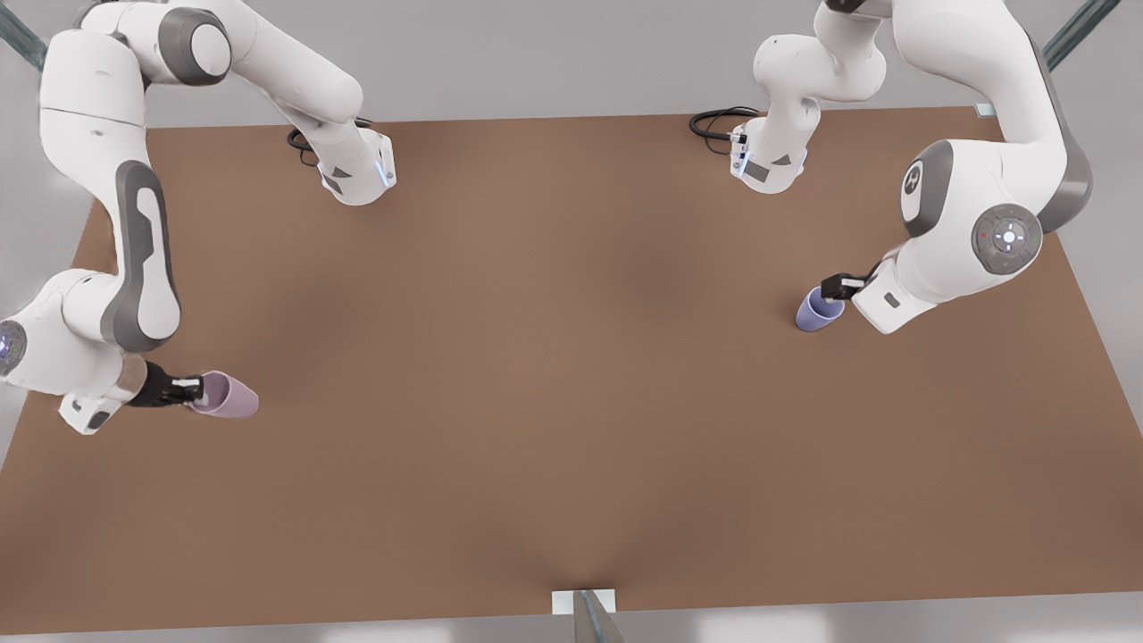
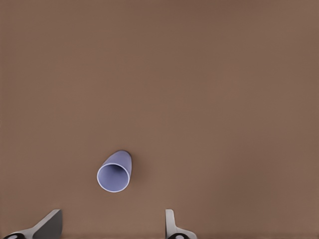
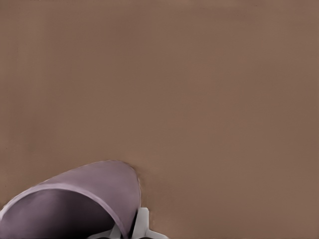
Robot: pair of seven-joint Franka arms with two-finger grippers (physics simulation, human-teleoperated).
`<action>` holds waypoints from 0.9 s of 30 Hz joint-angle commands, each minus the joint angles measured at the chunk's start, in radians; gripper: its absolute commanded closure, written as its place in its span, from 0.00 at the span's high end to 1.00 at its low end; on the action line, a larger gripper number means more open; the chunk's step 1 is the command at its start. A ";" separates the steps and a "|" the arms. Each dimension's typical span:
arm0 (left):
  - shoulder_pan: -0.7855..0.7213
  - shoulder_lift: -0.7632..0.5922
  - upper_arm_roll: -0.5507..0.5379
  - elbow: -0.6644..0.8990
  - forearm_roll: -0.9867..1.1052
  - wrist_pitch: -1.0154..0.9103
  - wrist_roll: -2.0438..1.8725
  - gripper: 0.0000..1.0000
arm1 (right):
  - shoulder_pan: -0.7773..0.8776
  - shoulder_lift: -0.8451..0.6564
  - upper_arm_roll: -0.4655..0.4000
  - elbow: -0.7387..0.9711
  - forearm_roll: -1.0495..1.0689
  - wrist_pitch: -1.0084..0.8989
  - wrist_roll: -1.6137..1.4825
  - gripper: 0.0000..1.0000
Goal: Stack the cups, with the pink cup at the bottom and the purple cup at the top
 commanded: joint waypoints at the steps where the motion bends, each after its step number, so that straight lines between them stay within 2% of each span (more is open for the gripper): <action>1: 0.001 0.007 0.000 0.002 0.004 0.012 0.001 1.00 | 0.134 -0.004 0.029 0.016 -0.072 -0.058 0.291 0.21; 6: 0.003 0.005 0.002 0.001 0.004 0.008 0.001 1.00 | 0.504 0.054 0.034 0.165 -0.060 -0.142 0.868 0.21; 10: 0.004 0.036 0.014 -0.001 0.004 0.022 -0.001 1.00 | 0.746 0.264 0.034 0.466 -0.042 -0.219 1.276 0.21; 12: 0.004 0.040 0.014 -0.005 -0.001 0.022 -0.001 1.00 | 0.866 0.404 0.034 0.683 -0.042 -0.254 1.482 0.21; 15: 0.003 0.034 0.019 -0.010 -0.001 0.022 -0.001 1.00 | 1.011 0.585 0.028 0.909 -0.031 -0.197 1.689 0.21; 19: 0.001 0.016 0.039 -0.077 0.004 0.065 0.001 1.00 | 1.104 0.691 0.032 0.953 -0.026 0.072 1.775 0.21; 20: 0.003 0.013 0.078 -0.130 0.019 0.090 0.001 1.00 | 1.114 0.706 0.032 0.958 -0.026 0.112 1.783 0.21; 23: 0.016 0.017 0.155 -0.289 0.021 0.295 0.011 1.00 | 1.113 0.715 0.006 0.958 -0.028 0.163 1.810 0.21; 27: 0.062 0.028 0.189 -0.475 0.009 0.496 0.178 1.00 | 1.114 0.729 -0.012 0.955 -0.028 0.201 1.813 0.21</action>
